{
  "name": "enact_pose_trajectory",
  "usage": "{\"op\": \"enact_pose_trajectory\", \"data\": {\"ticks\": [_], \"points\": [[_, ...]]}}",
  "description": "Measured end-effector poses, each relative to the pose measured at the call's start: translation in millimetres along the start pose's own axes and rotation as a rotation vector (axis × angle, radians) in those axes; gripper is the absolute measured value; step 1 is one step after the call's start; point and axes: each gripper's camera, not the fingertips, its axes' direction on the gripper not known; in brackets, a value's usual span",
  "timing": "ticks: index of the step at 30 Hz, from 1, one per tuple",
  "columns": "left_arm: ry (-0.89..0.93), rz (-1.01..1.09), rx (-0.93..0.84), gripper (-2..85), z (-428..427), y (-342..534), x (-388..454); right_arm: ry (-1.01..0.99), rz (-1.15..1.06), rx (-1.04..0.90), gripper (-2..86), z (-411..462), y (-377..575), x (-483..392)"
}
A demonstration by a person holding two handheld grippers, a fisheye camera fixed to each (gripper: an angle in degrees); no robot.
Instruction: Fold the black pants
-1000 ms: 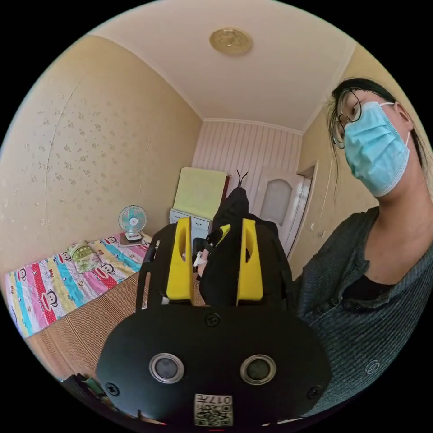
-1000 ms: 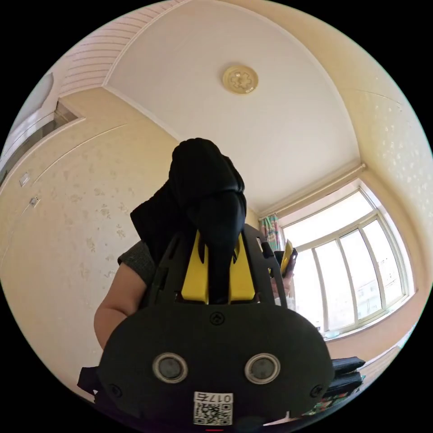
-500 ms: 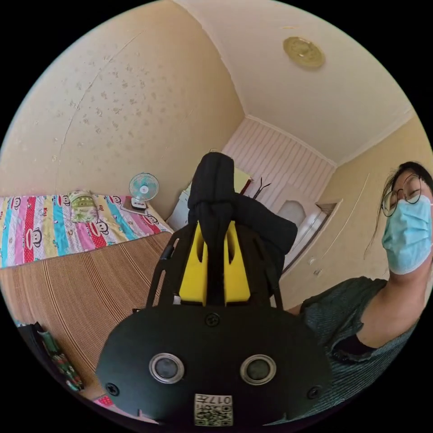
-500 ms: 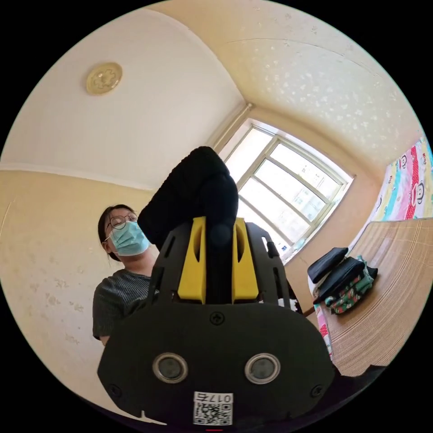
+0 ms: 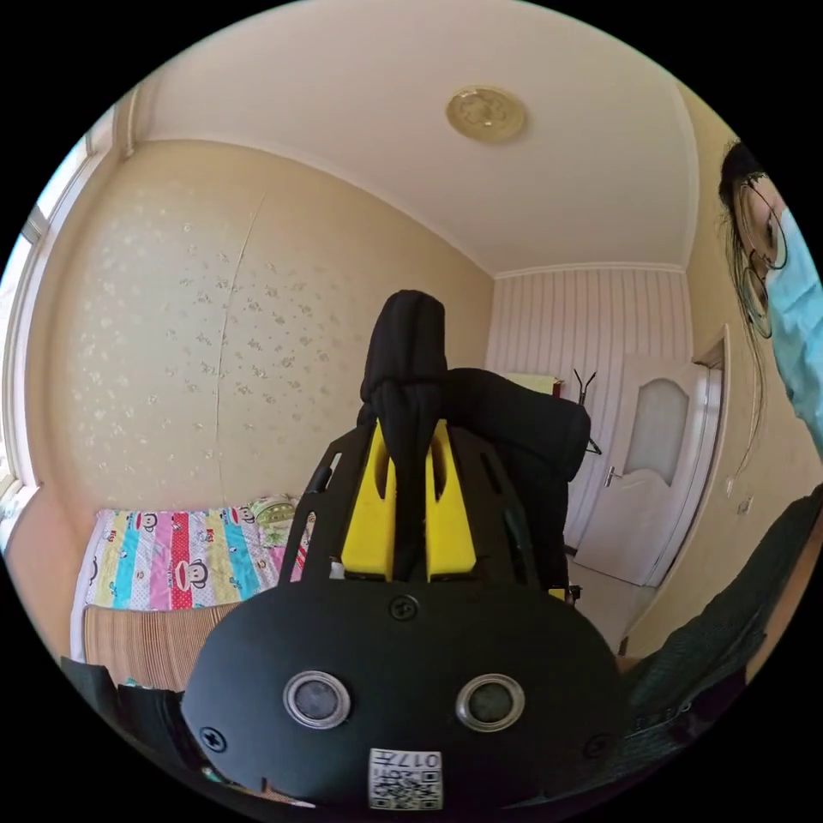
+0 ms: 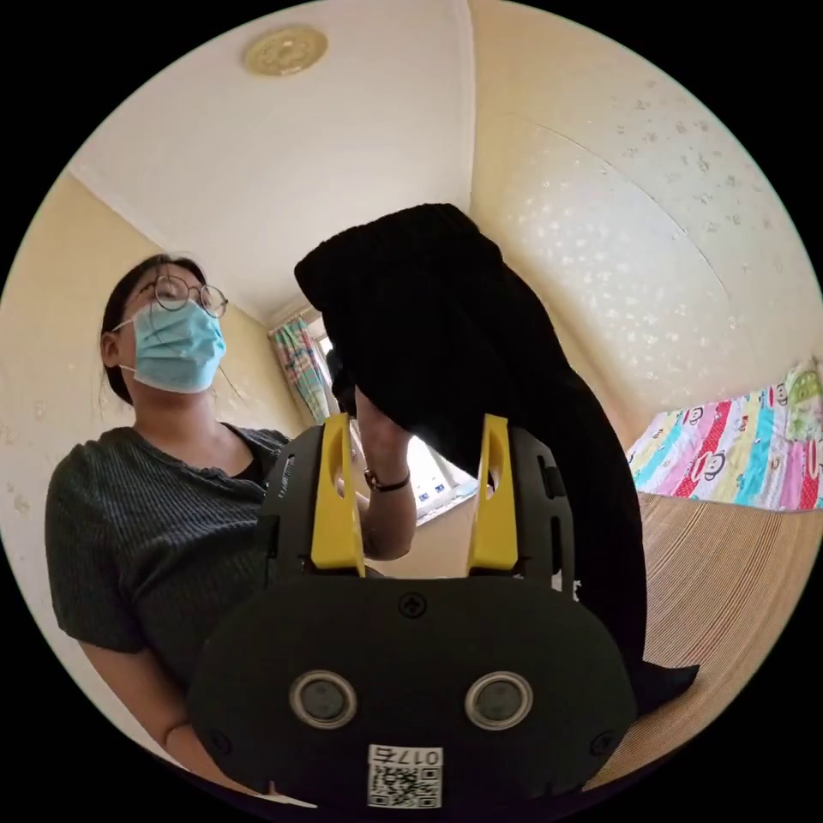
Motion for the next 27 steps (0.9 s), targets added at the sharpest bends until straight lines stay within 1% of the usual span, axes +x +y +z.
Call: {"op": "enact_pose_trajectory", "data": {"ticks": [1, 2, 3, 4, 7, 8, 10, 12, 13, 14, 15, 16, 18, 19, 21, 22, 24, 27], "points": [[0.010, -0.002, -0.015, 5.0, 2.4, -1.2, 1.5, 0.112, -0.046, -0.031, 19.7, 16.7, -6.7, -21.6], [0.030, -0.012, -0.037, 5.0, 6.0, -2.7, 1.9, 0.175, -0.055, -0.042, 19.0, 22.9, -9.7, -30.8], [0.042, -0.021, -0.053, 5.1, 7.5, -3.6, -0.1, 0.315, -0.043, -0.054, 17.4, 31.0, -15.4, -44.6], [0.042, -0.023, -0.059, 5.1, 7.2, -4.1, -1.7, 0.436, -0.010, -0.064, 13.1, 33.1, -21.4, -52.2], [0.034, -0.050, -0.078, 5.1, -2.6, -8.4, -18.9, 0.573, -0.044, -0.052, 6.0, 14.8, -36.5, -63.3], [0.052, -0.041, -0.087, 5.0, -9.1, -12.6, -27.8, 0.602, -0.044, -0.042, 5.4, 9.0, -40.3, -64.5], [0.047, -0.011, -0.062, 4.8, -26.1, -22.3, -43.2, 0.752, -0.030, 0.001, 3.5, -16.4, -61.5, -73.6], [0.115, -0.020, -0.032, 4.7, -51.7, -41.5, -76.5, 0.834, -0.056, 0.031, 2.8, -31.1, -81.1, -87.6], [0.154, -0.033, -0.026, 4.7, -57.3, -47.1, -87.0, 0.835, -0.098, 0.043, 2.5, -37.5, -95.2, -100.2], [0.247, -0.054, -0.018, 4.7, -67.0, -59.5, -107.2, 0.822, -0.125, 0.046, 2.4, -39.7, -102.4, -107.1], [0.322, -0.074, 0.007, 4.6, -78.0, -72.1, -123.9, 0.779, -0.190, 0.057, 2.3, -43.0, -116.3, -123.0], [0.349, -0.080, 0.025, 4.6, -84.4, -79.2, -130.5, 0.728, -0.264, 0.070, 2.2, -44.5, -130.3, -141.4], [0.433, -0.015, 0.103, 4.7, -113.1, -115.2, -139.6, 0.659, -0.375, 0.078, 2.2, -43.9, -151.8, -170.8], [0.446, 0.018, 0.122, 4.7, -120.8, -125.8, -138.2, 0.635, -0.438, 0.085, 2.2, -42.5, -166.8, -190.8], [0.424, 0.140, 0.197, 4.9, -151.0, -170.5, -127.0, 0.616, -0.511, 0.091, 2.2, -39.9, -192.1, -219.3], [0.405, 0.169, 0.216, 4.9, -157.9, -181.9, -123.1, 0.601, -0.538, 0.093, 2.3, -38.8, -210.8, -235.6], [0.330, 0.265, 0.296, 5.0, -180.1, -226.3, -108.1, 0.574, -0.572, 0.079, 2.5, -38.5, -242.0, -256.4], [0.280, 0.295, 0.342, 5.2, -195.6, -281.0, -101.7, 0.528, -0.617, 0.032, 2.8, -47.0, -295.8, -278.7]]}}
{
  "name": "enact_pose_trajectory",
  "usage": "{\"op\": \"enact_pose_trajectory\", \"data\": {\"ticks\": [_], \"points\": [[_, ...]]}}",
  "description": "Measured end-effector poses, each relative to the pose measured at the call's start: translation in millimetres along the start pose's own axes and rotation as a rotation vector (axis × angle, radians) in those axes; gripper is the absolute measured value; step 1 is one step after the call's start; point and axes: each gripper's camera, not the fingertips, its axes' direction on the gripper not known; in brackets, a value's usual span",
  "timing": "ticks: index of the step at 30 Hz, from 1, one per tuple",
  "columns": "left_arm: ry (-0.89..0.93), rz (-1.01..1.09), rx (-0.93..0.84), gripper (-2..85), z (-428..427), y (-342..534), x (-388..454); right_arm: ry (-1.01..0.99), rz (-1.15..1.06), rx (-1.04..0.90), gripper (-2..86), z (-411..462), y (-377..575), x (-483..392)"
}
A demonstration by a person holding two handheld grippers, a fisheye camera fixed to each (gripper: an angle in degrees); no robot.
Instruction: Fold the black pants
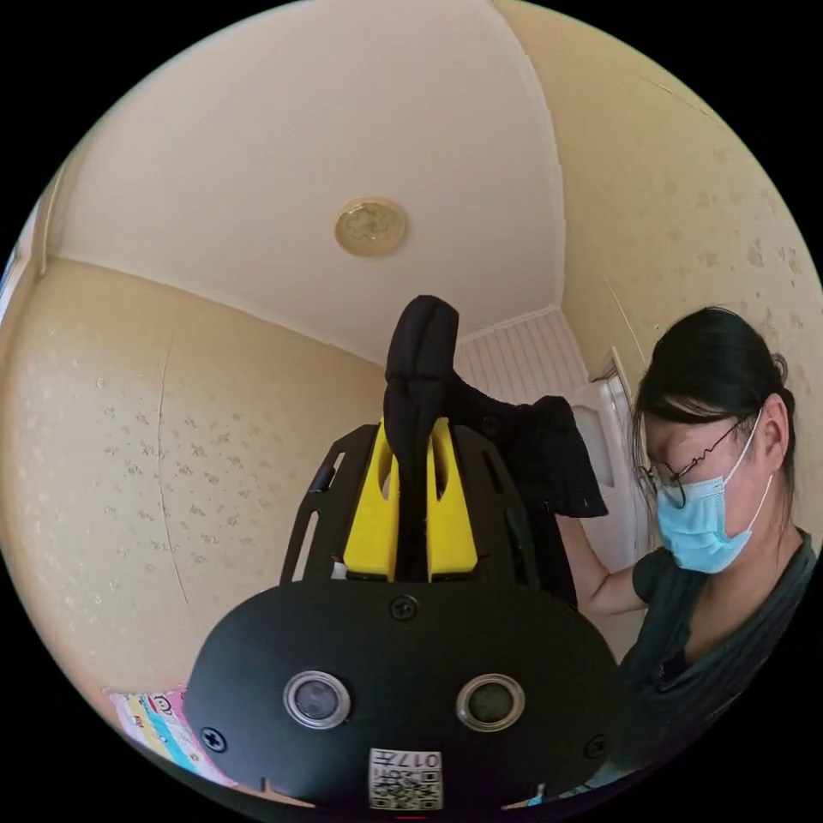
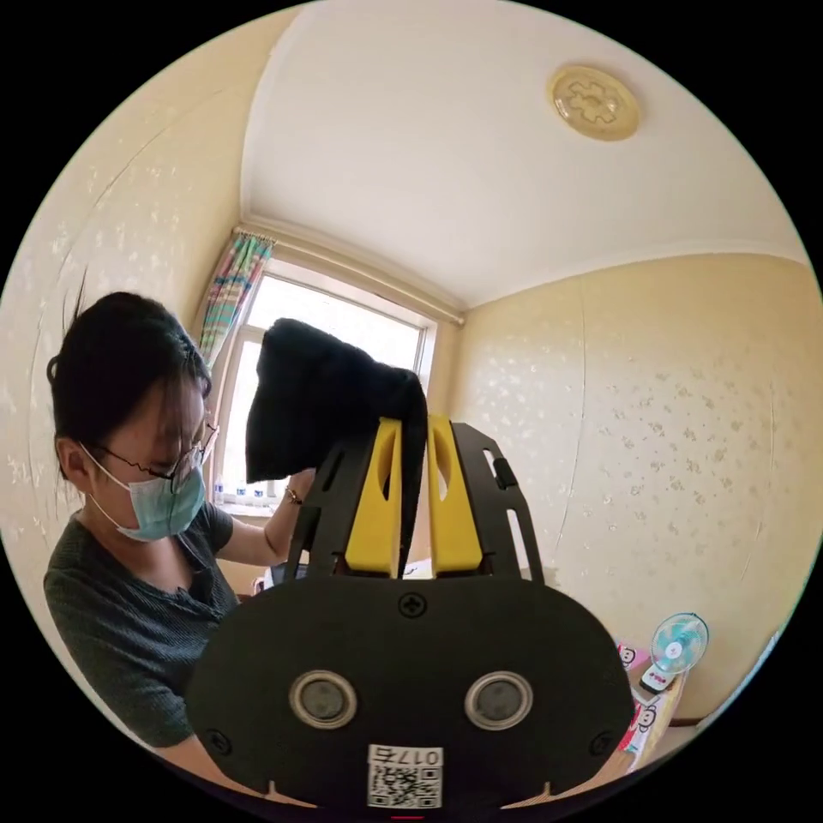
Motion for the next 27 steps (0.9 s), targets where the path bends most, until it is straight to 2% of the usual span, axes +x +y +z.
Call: {"op": "enact_pose_trajectory", "data": {"ticks": [5, 11, 14, 16, 17, 20, 22, 24, 25, 27], "points": [[0.018, 0.015, -0.051, 5.3, 9.0, -18.7, -24.6, -0.033, 0.052, -0.010, 2.8, -14.5, -14.6, 37.5], [-0.097, -0.219, -0.140, 5.0, 14.5, 108.8, -63.4, 0.104, 0.218, -0.097, 3.0, -4.2, 97.8, 67.8], [-0.226, -0.228, -0.175, 4.9, 22.3, 163.8, -83.0, 0.174, 0.299, -0.126, 3.0, 10.1, 150.8, 96.7], [-0.262, -0.273, -0.239, 4.9, 40.3, 179.1, -118.9, 0.235, 0.375, -0.221, 3.0, 38.4, 168.1, 153.7], [-0.269, -0.305, -0.301, 5.0, 60.2, 186.1, -157.0, 0.237, 0.397, -0.254, 3.0, 48.2, 170.2, 174.8], [-0.335, -0.385, -0.458, 5.3, 132.2, 223.5, -289.1, 0.243, 0.532, -0.381, 3.0, 117.4, 187.8, 317.4], [-0.420, -0.501, -0.567, 6.0, 184.4, 270.1, -392.5, 0.315, 0.628, -0.465, 2.7, 202.3, 218.4, 448.8], [-0.630, -0.662, -0.713, 7.1, 221.6, 352.2, -519.4, 0.388, 0.655, -0.533, 2.3, 256.5, 256.7, 520.5], [-0.692, -0.691, -0.755, 7.2, 222.3, 372.7, -543.2, 0.431, 0.739, -0.585, 2.0, 278.0, 288.9, 554.2], [-0.870, -0.737, -0.865, 4.9, 201.6, 448.1, -595.8, 0.421, 0.881, -0.574, 1.5, 290.8, 342.7, 579.7]]}}
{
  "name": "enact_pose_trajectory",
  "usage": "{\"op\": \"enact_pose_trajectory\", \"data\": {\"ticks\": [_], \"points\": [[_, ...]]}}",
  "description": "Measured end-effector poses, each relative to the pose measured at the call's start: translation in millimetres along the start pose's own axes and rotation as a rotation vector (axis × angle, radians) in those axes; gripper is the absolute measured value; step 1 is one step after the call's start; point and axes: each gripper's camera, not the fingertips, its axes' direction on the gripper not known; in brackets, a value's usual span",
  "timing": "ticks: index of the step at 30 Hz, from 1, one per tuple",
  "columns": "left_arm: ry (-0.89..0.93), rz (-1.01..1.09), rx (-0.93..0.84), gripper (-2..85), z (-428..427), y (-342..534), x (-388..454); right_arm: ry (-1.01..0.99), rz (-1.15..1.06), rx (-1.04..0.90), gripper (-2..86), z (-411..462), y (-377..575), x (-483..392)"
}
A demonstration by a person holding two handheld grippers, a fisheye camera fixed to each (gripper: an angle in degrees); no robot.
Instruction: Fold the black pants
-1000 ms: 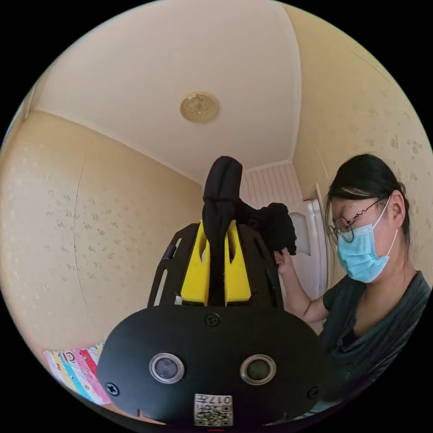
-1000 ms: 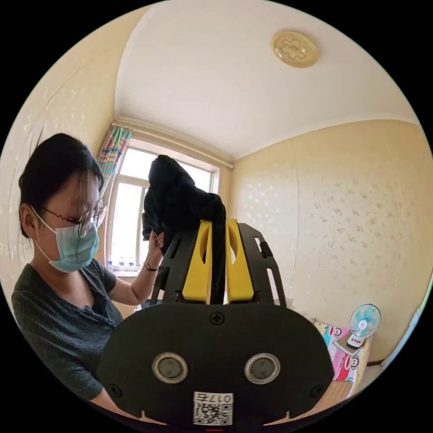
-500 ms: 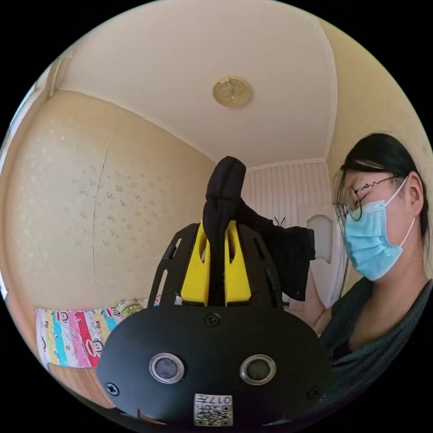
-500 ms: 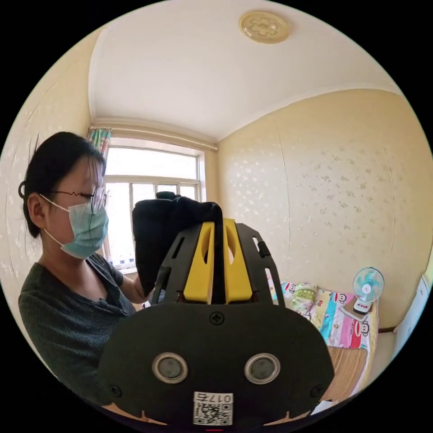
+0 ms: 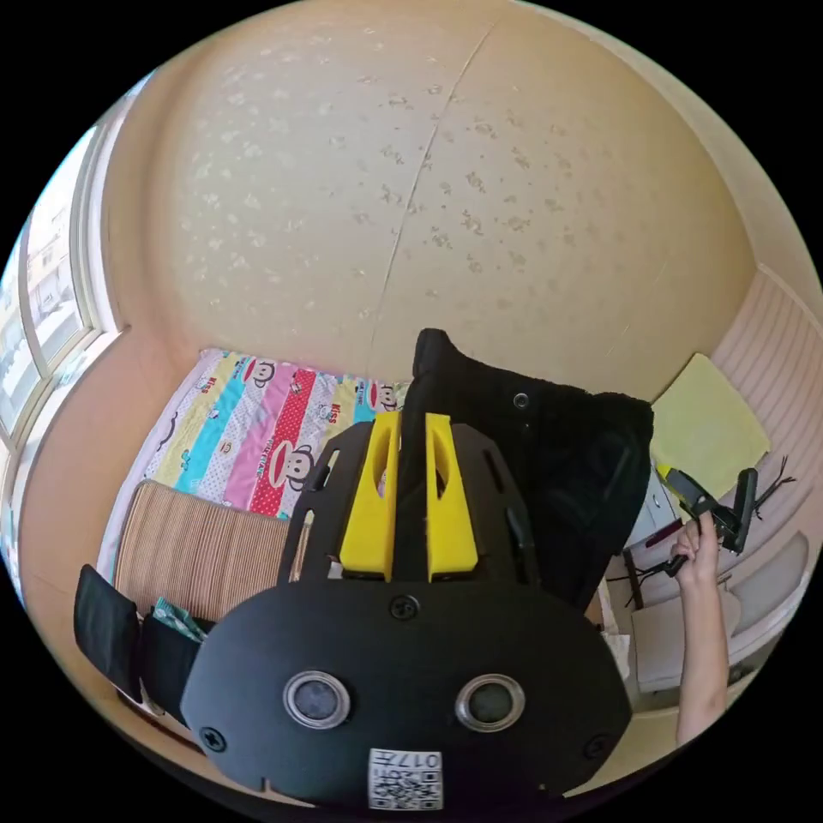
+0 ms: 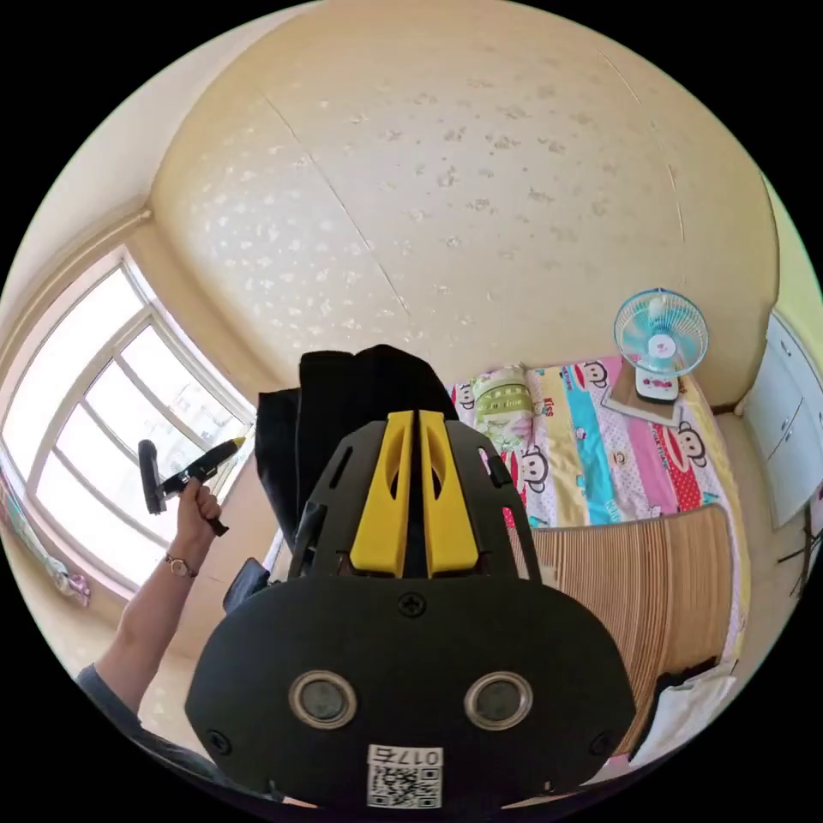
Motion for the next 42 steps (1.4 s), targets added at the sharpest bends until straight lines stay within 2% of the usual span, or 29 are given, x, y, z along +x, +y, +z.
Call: {"op": "enact_pose_trajectory", "data": {"ticks": [2, 4, 6, 9, 10, 12, 14, 17, 21, 25, 29, 31, 33, 36, 38, 40, 42], "points": [[-0.003, 0.042, -0.059, 5.3, 48.7, 34.2, -35.0, -0.087, -0.037, -0.030, 1.3, 44.5, 30.9, 29.2], [0.008, 0.114, -0.177, 6.0, 101.0, 96.8, -69.4, -0.042, -0.121, -0.250, 1.7, 117.6, 99.5, 70.1], [-0.035, 0.159, -0.379, 6.7, 164.6, 205.6, -119.9, 0.021, -0.125, -0.427, 2.6, 167.6, 166.1, 112.4], [0.003, 0.140, -0.642, 8.0, 221.3, 343.2, -179.0, -0.028, 0.014, -0.689, 5.0, 225.7, 270.4, 185.6], [0.023, 0.127, -0.681, 8.3, 227.9, 365.4, -187.8, -0.056, 0.061, -0.754, 6.3, 237.9, 305.3, 206.7], [0.111, 0.092, -0.789, 10.5, 244.3, 437.1, -212.7, -0.035, 0.100, -0.798, 7.4, 243.9, 343.8, 227.6], [0.161, 0.123, -0.837, 11.9, 252.0, 469.3, -219.8, -0.032, 0.142, -0.828, 8.4, 244.9, 371.6, 242.7], [0.126, 0.181, -0.910, 13.1, 266.7, 500.2, -228.1, -0.106, 0.207, -0.874, 9.6, 247.6, 404.8, 257.3], [-0.041, 0.283, -0.882, 7.9, 269.8, 502.8, -247.5, -0.156, 0.179, -0.981, 8.5, 268.5, 436.0, 256.6], [-0.095, 0.420, -0.855, 5.7, 261.3, 505.2, -263.0, -0.175, 0.138, -1.022, 4.4, 280.5, 447.9, 252.5], [-0.266, 0.540, -0.973, 3.7, 226.7, 546.0, -260.5, -0.189, 0.110, -1.095, 3.7, 267.2, 460.4, 256.1], [-0.242, 0.471, -1.019, 3.5, 200.9, 565.7, -273.1, -0.177, 0.096, -1.173, 3.6, 248.9, 468.3, 265.6], [-0.223, 0.280, -1.070, 2.3, 169.5, 569.7, -299.2, -0.190, 0.173, -1.233, 3.6, 234.7, 464.8, 282.5], [-0.208, 0.056, -1.001, 1.3, 138.2, 550.2, -327.7, -0.236, 0.226, -1.095, 3.9, 192.5, 431.8, 316.9], [-0.110, -0.010, -0.875, 2.1, 127.5, 529.0, -331.4, -0.136, 0.245, -0.985, 4.5, 164.7, 407.3, 346.5], [-0.008, 0.016, -0.770, 4.1, 132.9, 506.4, -321.4, 0.047, 0.320, -0.784, 5.9, 122.3, 376.1, 394.8], [0.135, 0.129, -0.707, 7.6, 163.6, 483.6, -295.6, 0.153, 0.400, -0.632, 7.0, 91.4, 360.4, 429.4]]}}
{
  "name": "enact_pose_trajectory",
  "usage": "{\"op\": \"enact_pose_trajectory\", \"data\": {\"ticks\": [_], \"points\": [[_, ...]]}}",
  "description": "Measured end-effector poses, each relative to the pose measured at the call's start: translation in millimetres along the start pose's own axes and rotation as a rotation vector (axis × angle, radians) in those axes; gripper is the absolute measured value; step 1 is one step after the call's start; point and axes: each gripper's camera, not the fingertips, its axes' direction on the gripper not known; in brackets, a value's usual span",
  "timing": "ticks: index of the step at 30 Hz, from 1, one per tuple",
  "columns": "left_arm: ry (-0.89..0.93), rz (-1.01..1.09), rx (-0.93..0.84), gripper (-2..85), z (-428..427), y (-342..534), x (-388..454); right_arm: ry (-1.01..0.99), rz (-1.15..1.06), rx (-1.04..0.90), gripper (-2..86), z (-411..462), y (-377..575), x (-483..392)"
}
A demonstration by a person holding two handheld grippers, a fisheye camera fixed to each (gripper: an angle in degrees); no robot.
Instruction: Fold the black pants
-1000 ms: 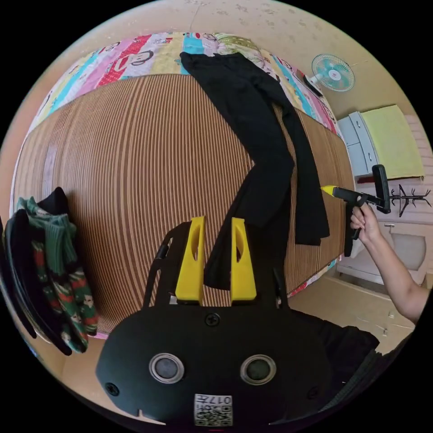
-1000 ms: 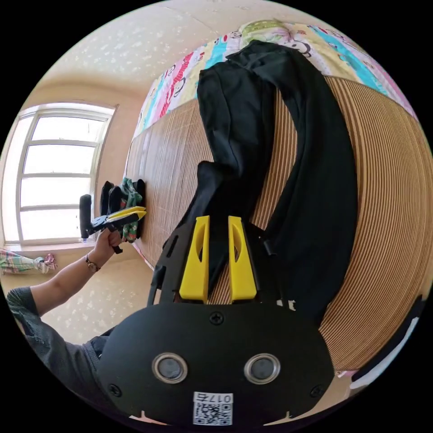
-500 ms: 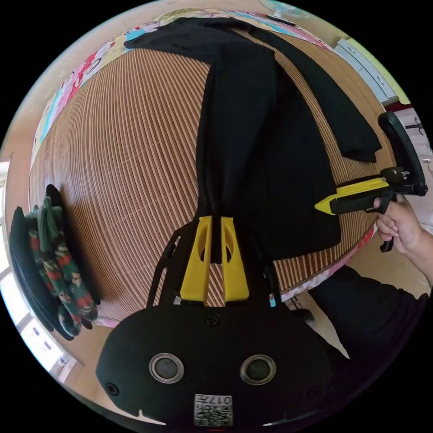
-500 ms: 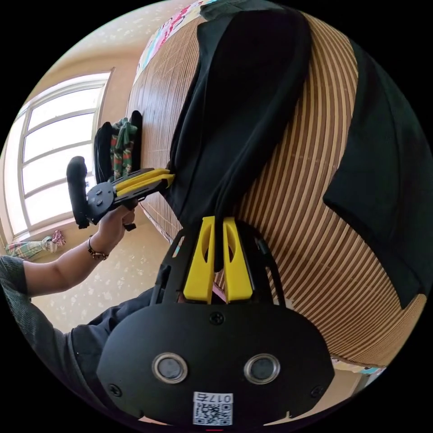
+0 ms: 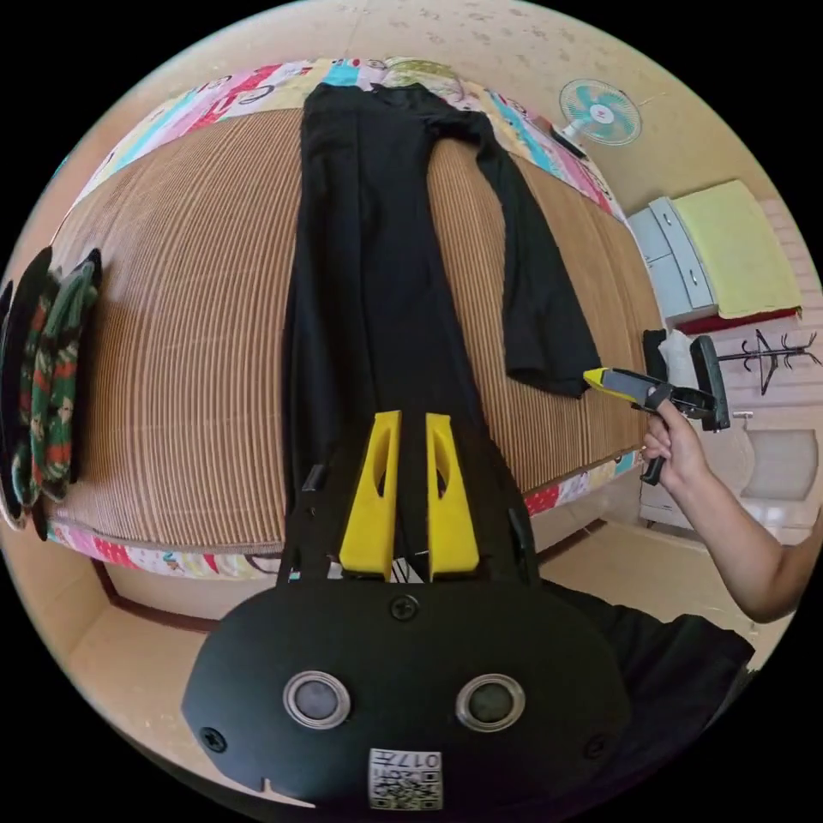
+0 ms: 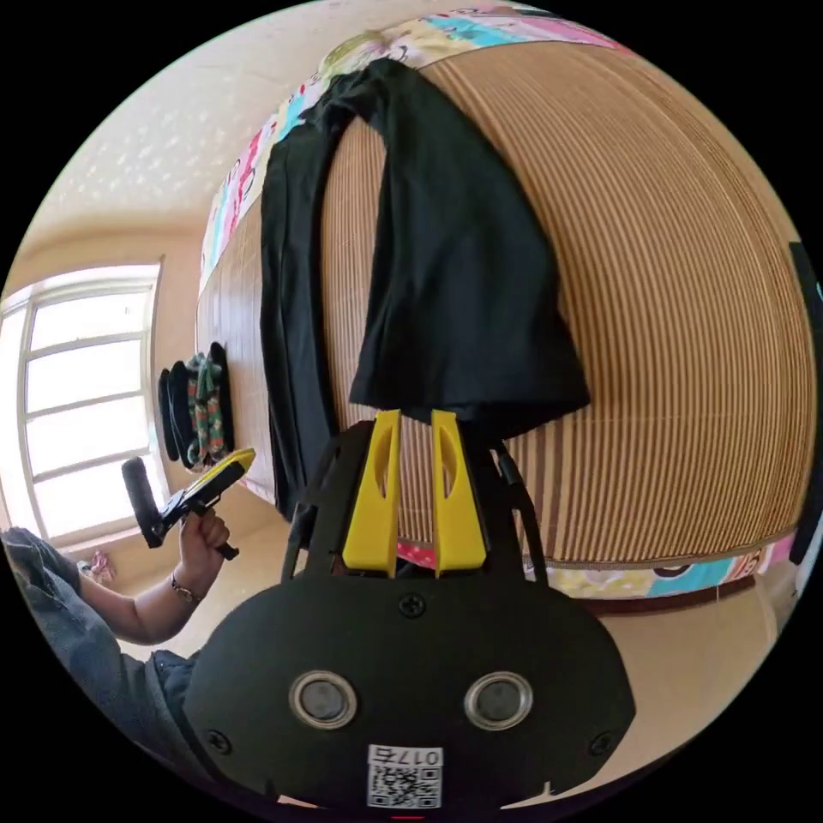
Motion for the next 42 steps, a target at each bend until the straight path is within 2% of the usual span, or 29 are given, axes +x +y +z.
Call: {"op": "enact_pose_trajectory", "data": {"ticks": [1, 3, 6, 9, 11, 12, 13, 14, 16, 19, 21, 22, 24, 25, 26, 28, 29, 32, 36, 42], "points": [[0.025, 0.039, -0.002, 8.6, 6.4, -11.0, 4.6, 0.016, 0.065, 0.067, 7.8, -15.8, -4.5, 21.4], [0.074, 0.113, -0.039, 11.1, 38.5, -51.6, 16.8, 0.034, 0.123, 0.086, 8.9, -25.4, -10.7, 47.0], [0.136, 0.146, -0.182, 11.0, 89.3, -84.5, 26.4, 0.048, 0.149, 0.012, 9.3, -16.7, -15.6, 73.2], [0.198, 0.130, -0.333, 5.1, 122.4, -83.3, 30.5, 0.005, 0.102, -0.114, 6.1, 7.0, -14.1, 80.4], [0.212, 0.095, -0.354, 3.6, 114.4, -73.0, 23.4, -0.052, 0.055, -0.165, 4.6, 17.9, -8.1, 76.4], [0.306, 0.073, -0.327, 3.1, 94.3, -65.9, 16.5, -0.093, 0.007, -0.195, 4.1, 24.3, -2.0, 70.6], [0.386, 0.074, -0.293, 3.0, 79.5, -62.1, 13.7, -0.151, -0.049, -0.221, 3.7, 29.4, 5.6, 63.8], [0.539, 0.077, -0.214, 2.8, 45.6, -54.2, 11.3, -0.195, -0.083, -0.234, 3.5, 31.9, 10.0, 60.4], [0.647, 0.131, -0.115, 2.7, -6.1, -41.1, 24.9, -0.530, -0.256, -0.258, 3.0, 37.9, 32.5, 49.2], [0.602, 0.348, -0.076, 3.0, -60.0, -18.5, 81.3, -0.844, -0.235, -0.336, 2.4, 51.3, 54.7, 63.9], [0.494, 0.428, -0.123, 3.7, -49.8, 2.5, 115.6, -0.877, -0.171, -0.316, 2.2, 48.0, 65.1, 83.9], [0.463, 0.432, -0.139, 3.9, -39.8, 8.6, 120.3, -0.814, -0.121, -0.295, 2.1, 41.1, 71.0, 98.9], [0.389, 0.412, -0.326, 4.7, 19.9, 31.3, 127.3, -0.682, -0.026, -0.268, 2.1, 26.6, 78.1, 124.5], [0.420, 0.406, -0.380, 4.2, 32.4, 36.3, 126.0, -0.597, 0.055, -0.244, 2.0, 14.3, 82.0, 142.9], [0.529, 0.356, -0.425, 3.3, 47.1, 46.9, 116.4, -0.564, 0.091, -0.225, 2.0, 6.6, 83.8, 152.1], [0.643, 0.296, -0.351, 2.5, 49.5, 61.4, 92.6, -0.503, 0.151, -0.132, 2.4, -24.3, 87.0, 177.4], [0.609, 0.273, -0.301, 2.7, 48.9, 67.6, 74.8, -0.491, 0.154, -0.114, 2.6, -30.9, 86.3, 181.0], [0.321, 0.125, -0.240, 6.1, 45.8, 69.4, 16.1, -0.397, 0.102, -0.075, 4.7, -51.8, 73.5, 177.2], [0.165, 0.005, -0.168, 8.0, 42.0, 57.9, -61.0, -0.214, -0.062, -0.122, 8.0, -46.2, 42.6, 131.2], [-0.115, 0.107, -0.094, 8.3, 34.8, 35.2, -101.3, -0.021, -0.129, -0.230, 4.9, -13.7, 16.6, 87.6]]}}
